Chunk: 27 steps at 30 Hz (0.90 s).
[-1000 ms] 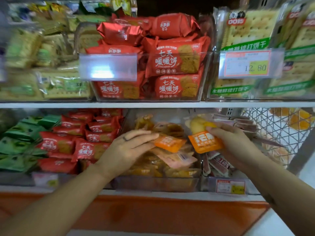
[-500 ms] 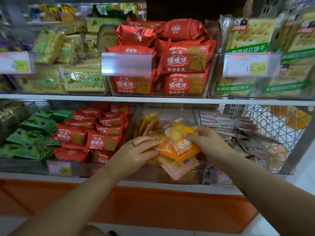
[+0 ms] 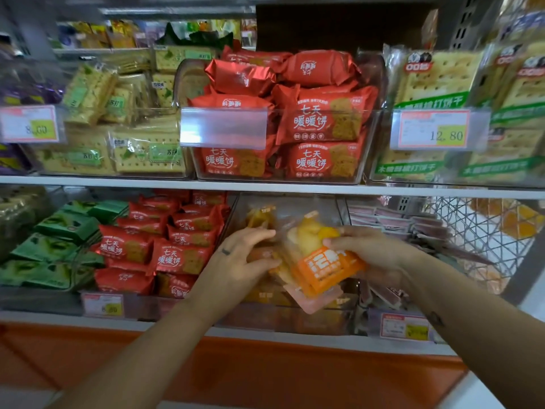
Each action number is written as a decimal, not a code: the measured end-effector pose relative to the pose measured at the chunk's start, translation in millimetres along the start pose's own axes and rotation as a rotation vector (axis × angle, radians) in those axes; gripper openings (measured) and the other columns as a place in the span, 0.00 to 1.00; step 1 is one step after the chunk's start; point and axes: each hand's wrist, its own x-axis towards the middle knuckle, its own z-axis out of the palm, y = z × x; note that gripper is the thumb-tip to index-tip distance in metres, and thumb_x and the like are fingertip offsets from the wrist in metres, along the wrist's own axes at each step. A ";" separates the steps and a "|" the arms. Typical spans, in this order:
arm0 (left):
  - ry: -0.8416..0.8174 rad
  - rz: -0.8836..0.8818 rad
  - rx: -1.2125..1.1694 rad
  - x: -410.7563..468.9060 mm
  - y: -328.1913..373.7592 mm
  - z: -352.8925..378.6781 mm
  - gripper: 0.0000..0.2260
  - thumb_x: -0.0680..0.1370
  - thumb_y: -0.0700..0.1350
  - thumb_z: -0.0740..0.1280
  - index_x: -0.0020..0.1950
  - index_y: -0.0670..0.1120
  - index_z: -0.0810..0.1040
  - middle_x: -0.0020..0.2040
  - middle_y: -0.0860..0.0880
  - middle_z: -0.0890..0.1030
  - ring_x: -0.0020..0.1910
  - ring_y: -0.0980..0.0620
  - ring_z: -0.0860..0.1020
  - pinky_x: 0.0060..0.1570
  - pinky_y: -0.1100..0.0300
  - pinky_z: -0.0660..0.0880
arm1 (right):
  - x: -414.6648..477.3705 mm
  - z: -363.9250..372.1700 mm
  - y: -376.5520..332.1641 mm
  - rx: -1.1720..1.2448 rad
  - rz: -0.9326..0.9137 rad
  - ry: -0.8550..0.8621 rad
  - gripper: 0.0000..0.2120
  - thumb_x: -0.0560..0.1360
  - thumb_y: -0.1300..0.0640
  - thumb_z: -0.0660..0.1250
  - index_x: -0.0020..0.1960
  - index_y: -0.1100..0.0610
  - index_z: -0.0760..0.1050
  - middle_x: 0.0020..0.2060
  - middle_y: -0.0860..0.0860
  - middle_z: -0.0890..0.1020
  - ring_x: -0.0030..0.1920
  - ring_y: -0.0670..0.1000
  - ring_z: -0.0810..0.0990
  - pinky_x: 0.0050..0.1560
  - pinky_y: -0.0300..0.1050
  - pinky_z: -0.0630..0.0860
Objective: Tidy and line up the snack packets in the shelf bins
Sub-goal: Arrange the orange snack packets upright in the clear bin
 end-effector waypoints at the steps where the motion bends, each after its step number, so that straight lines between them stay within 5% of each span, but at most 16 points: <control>1: 0.010 -0.041 -0.086 -2.0 -1.2 -0.4 0.08 0.77 0.46 0.63 0.53 0.48 0.78 0.62 0.46 0.69 0.61 0.41 0.71 0.57 0.46 0.74 | -4.0 -6.9 0.8 0.054 -0.021 0.054 0.10 0.75 0.65 0.64 0.56 0.63 0.73 0.42 0.59 0.81 0.38 0.53 0.81 0.35 0.45 0.80; 4: 0.030 -0.098 -0.103 -3.5 -0.5 -3.1 0.08 0.76 0.45 0.63 0.49 0.45 0.81 0.58 0.46 0.72 0.61 0.43 0.72 0.58 0.46 0.74 | -21.7 -28.7 6.2 0.169 -0.061 0.173 0.12 0.75 0.64 0.64 0.58 0.63 0.73 0.41 0.60 0.82 0.38 0.55 0.82 0.33 0.47 0.80; 7: -0.004 -0.069 -0.130 -3.4 1.2 -3.8 0.09 0.76 0.44 0.63 0.46 0.44 0.83 0.53 0.49 0.80 0.57 0.51 0.78 0.63 0.50 0.71 | -42.8 -32.0 16.5 0.189 -0.081 0.123 0.04 0.75 0.64 0.63 0.48 0.64 0.73 0.31 0.57 0.81 0.28 0.51 0.80 0.25 0.42 0.76; 9: -0.039 -0.145 -0.169 4.0 5.5 -8.4 0.11 0.77 0.47 0.62 0.47 0.45 0.83 0.49 0.52 0.83 0.50 0.56 0.81 0.57 0.58 0.74 | -53.4 -26.9 23.9 0.238 -0.125 0.074 0.07 0.71 0.63 0.64 0.49 0.64 0.75 0.33 0.57 0.82 0.31 0.52 0.82 0.29 0.44 0.80; 12: -0.018 -0.375 -0.281 14.4 14.7 -18.0 0.10 0.78 0.50 0.64 0.47 0.46 0.81 0.45 0.54 0.83 0.45 0.60 0.80 0.45 0.68 0.76 | -60.2 -24.7 29.4 0.400 -0.184 0.108 0.14 0.68 0.60 0.64 0.53 0.63 0.75 0.40 0.57 0.84 0.37 0.53 0.84 0.34 0.47 0.81; 15: 0.042 -0.647 -0.421 19.1 24.7 -22.6 0.06 0.77 0.47 0.67 0.43 0.45 0.78 0.41 0.56 0.82 0.40 0.62 0.79 0.35 0.66 0.74 | -61.6 -27.0 32.9 0.519 -0.180 0.169 0.15 0.69 0.58 0.65 0.55 0.61 0.75 0.41 0.56 0.85 0.39 0.53 0.85 0.32 0.45 0.80; 18: -0.030 -0.836 -0.564 23.4 37.0 -22.3 0.07 0.78 0.47 0.66 0.42 0.46 0.76 0.39 0.51 0.82 0.38 0.59 0.79 0.33 0.68 0.71 | -61.3 -22.6 37.4 0.594 -0.182 0.171 0.13 0.72 0.59 0.63 0.55 0.61 0.74 0.42 0.56 0.85 0.40 0.54 0.85 0.38 0.48 0.82; 21: -0.080 -1.085 -0.811 26.3 50.3 -17.8 0.07 0.78 0.48 0.65 0.45 0.46 0.77 0.42 0.49 0.82 0.43 0.54 0.80 0.44 0.61 0.75 | -60.7 -11.2 42.1 0.619 -0.185 0.153 0.17 0.68 0.60 0.65 0.56 0.62 0.74 0.43 0.58 0.84 0.42 0.55 0.84 0.49 0.52 0.79; 23: -0.009 -1.300 -1.103 30.1 60.2 -14.0 0.06 0.78 0.45 0.66 0.46 0.43 0.76 0.44 0.46 0.81 0.44 0.50 0.80 0.49 0.52 0.78 | -61.7 -2.6 45.7 0.633 -0.200 0.148 0.18 0.68 0.60 0.65 0.57 0.62 0.74 0.44 0.58 0.84 0.44 0.56 0.84 0.47 0.53 0.81; 27: 0.074 -1.506 -1.489 37.4 79.7 -11.1 0.04 0.76 0.37 0.67 0.45 0.41 0.72 0.45 0.42 0.82 0.39 0.49 0.82 0.38 0.56 0.80 | -61.6 9.2 52.3 0.633 -0.222 0.118 0.18 0.70 0.62 0.65 0.60 0.60 0.74 0.47 0.59 0.84 0.45 0.57 0.84 0.37 0.51 0.81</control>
